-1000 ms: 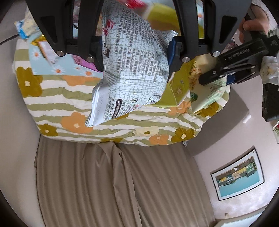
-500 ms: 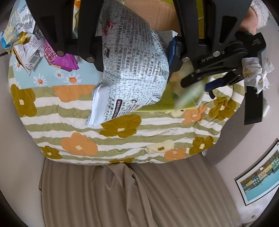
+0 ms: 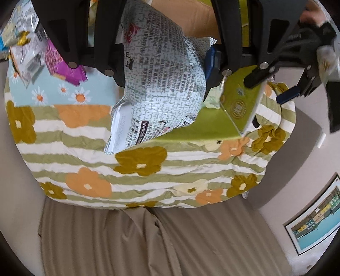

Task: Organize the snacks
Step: 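Lower white printed bag into the box and open right tool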

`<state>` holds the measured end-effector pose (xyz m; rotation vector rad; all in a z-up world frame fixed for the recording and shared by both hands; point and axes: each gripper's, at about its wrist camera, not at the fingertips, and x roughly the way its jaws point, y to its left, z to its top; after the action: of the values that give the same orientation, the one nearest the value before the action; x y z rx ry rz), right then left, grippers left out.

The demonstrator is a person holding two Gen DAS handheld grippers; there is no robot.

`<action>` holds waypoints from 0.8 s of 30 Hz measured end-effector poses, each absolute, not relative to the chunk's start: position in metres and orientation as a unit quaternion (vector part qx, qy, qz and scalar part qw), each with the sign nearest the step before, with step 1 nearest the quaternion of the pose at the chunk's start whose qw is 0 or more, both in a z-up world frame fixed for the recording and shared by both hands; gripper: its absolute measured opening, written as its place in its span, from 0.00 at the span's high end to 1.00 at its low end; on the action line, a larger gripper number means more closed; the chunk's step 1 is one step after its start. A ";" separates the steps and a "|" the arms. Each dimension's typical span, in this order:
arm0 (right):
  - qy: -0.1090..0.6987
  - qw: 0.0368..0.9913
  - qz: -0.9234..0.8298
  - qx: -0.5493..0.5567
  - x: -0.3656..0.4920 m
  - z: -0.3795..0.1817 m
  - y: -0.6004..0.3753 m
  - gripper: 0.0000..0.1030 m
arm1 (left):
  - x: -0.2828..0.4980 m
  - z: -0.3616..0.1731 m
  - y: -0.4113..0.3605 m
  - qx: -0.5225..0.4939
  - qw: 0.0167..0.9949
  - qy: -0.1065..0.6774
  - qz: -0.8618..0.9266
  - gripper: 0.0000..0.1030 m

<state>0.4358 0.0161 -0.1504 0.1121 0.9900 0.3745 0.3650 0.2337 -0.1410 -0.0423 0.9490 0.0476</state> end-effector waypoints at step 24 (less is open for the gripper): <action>0.478 0.859 0.180 -0.032 0.432 -0.144 0.028 0.00 | 0.321 -0.119 0.247 -0.059 0.895 0.441 0.032 0.01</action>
<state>0.4324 0.0281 -0.1437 -0.0667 1.0030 0.3779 0.3211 0.2467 -0.1190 -0.1217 0.9151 0.0663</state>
